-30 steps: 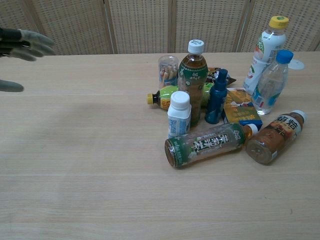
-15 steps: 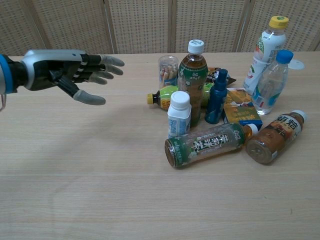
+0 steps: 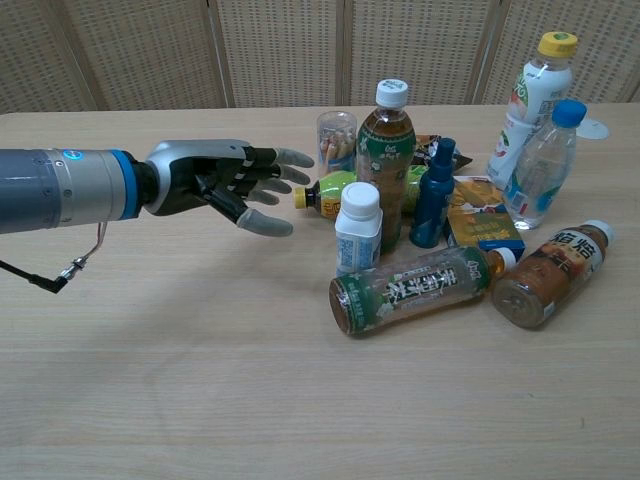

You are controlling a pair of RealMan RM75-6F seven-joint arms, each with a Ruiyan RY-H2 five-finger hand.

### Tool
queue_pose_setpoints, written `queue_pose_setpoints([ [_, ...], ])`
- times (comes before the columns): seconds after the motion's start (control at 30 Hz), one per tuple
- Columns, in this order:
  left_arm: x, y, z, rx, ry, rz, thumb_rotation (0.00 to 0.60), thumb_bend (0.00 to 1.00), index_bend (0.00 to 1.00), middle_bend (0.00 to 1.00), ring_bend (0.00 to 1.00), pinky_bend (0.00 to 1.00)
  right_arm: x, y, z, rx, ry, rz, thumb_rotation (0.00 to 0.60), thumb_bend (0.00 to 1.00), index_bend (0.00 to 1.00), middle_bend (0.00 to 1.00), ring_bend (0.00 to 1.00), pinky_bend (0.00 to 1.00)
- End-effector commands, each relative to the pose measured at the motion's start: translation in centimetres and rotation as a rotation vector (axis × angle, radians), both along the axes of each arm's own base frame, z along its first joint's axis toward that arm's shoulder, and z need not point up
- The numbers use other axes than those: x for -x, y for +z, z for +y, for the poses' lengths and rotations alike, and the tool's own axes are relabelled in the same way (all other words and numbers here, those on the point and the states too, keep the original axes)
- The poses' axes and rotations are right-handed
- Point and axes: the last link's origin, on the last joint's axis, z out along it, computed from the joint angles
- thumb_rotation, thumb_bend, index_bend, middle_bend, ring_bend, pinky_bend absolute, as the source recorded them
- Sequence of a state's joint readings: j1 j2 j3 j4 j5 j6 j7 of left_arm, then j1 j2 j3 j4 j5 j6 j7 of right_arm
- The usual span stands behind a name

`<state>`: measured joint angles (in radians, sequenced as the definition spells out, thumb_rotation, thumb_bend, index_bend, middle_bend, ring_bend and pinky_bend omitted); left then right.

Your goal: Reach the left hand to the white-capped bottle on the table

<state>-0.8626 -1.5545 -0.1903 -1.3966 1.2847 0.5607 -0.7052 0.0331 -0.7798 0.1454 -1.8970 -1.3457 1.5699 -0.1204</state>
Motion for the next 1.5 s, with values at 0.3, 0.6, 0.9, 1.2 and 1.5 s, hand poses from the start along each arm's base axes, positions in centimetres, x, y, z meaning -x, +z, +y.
queue_pose_setpoints([
  [0.3, -1.4, -3.2, -0.2, 0.044, 0.006, 0.0, 0.6, 0.29, 0.04, 0.06, 0.03, 0.0, 0.4, 0.7, 0.9, 0.019, -0.016, 0.001, 0.515, 0.01, 0.0, 0.0, 0.0, 0.0],
  [0.6, -2.3, -4.2, -0.7, 0.072, 0.008, -0.018, 0.6, 0.29, 0.04, 0.09, 0.07, 0.0, 0.7, 1.1, 1.3, 0.033, -0.027, 0.0, 0.51, 0.01, 0.0, 0.0, 0.0, 0.0],
  [0.9, -1.6, -3.4, -1.6, 0.103, 0.029, -0.028, 0.6, 0.29, 0.04, 0.1, 0.08, 0.0, 0.9, 0.9, 1.3, 0.034, -0.024, -0.012, 0.515, 0.01, 0.0, 0.0, 0.0, 0.0],
  [1.2, -0.8, -2.8, -3.3, 0.171, 0.055, -0.03, 0.6, 0.29, 0.04, 0.11, 0.09, 0.0, 0.9, 0.6, 1.2, 0.03, -0.016, -0.02, 0.513, 0.01, 0.0, 0.0, 0.0, 0.0],
  [1.5, -0.8, -2.0, -3.2, 0.133, 0.061, -0.086, 0.6, 0.29, 0.07, 0.12, 0.09, 0.0, 0.9, 0.6, 1.1, 0.03, -0.013, -0.022, 0.511, 0.02, 0.0, 0.0, 0.0, 0.0],
])
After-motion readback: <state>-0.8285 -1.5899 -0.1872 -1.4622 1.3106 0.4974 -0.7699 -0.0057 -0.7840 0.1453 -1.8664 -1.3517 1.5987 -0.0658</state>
